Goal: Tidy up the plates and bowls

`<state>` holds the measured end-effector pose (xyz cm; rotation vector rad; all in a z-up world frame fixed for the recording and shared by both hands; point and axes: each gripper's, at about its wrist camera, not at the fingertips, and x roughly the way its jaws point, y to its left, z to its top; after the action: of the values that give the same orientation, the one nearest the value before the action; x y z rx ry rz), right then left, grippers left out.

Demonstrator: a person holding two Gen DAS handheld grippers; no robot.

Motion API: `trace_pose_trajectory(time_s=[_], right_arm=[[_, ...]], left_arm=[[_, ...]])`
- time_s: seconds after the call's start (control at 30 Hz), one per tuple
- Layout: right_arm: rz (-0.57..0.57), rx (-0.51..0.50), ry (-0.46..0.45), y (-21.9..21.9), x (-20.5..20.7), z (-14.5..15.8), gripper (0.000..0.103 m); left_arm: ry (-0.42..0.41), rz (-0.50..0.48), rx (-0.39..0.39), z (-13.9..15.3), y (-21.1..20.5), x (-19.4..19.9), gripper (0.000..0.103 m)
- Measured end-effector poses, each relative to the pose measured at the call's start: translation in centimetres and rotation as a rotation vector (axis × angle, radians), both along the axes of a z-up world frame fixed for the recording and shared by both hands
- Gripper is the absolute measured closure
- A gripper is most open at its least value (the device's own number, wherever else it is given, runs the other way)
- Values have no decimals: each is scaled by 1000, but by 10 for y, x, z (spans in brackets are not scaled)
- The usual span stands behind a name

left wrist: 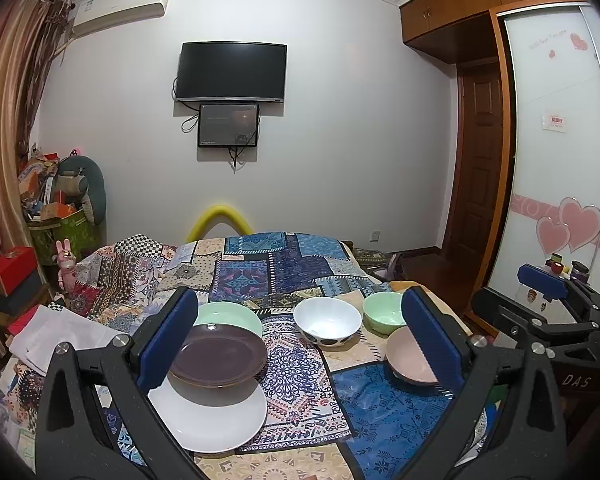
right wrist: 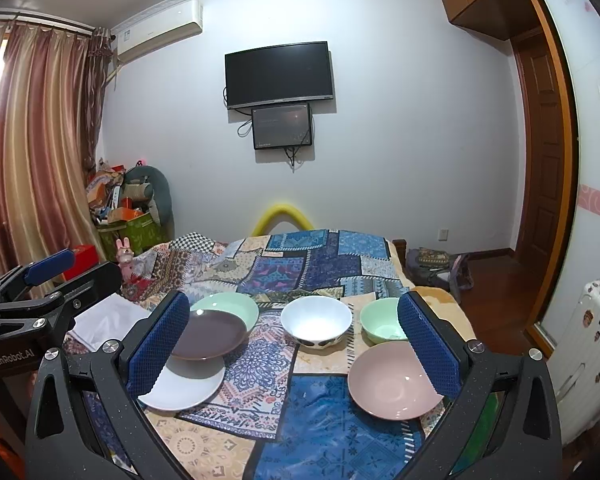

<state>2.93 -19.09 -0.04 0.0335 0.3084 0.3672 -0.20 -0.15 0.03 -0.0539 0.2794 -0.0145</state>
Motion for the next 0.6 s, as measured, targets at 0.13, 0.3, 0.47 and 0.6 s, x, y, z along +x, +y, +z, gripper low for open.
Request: trace_pose_trajectory(time_s=[0.13,0.3,0.47,0.6], right_arm=[[1,0,-1,1,0,1,0],[0,0,-1,1,-1,1,0],[1,1,-1,0,-1,1,0],[0,1,-2,0,-1,1,0]], left_arm=[[-1,-1,2,3,0,-1,0],[-3,0,2,3,0,-2,0],[-2,0,1,3,-1,-2,0],[-1,-1,-2,4,0,-1,0]])
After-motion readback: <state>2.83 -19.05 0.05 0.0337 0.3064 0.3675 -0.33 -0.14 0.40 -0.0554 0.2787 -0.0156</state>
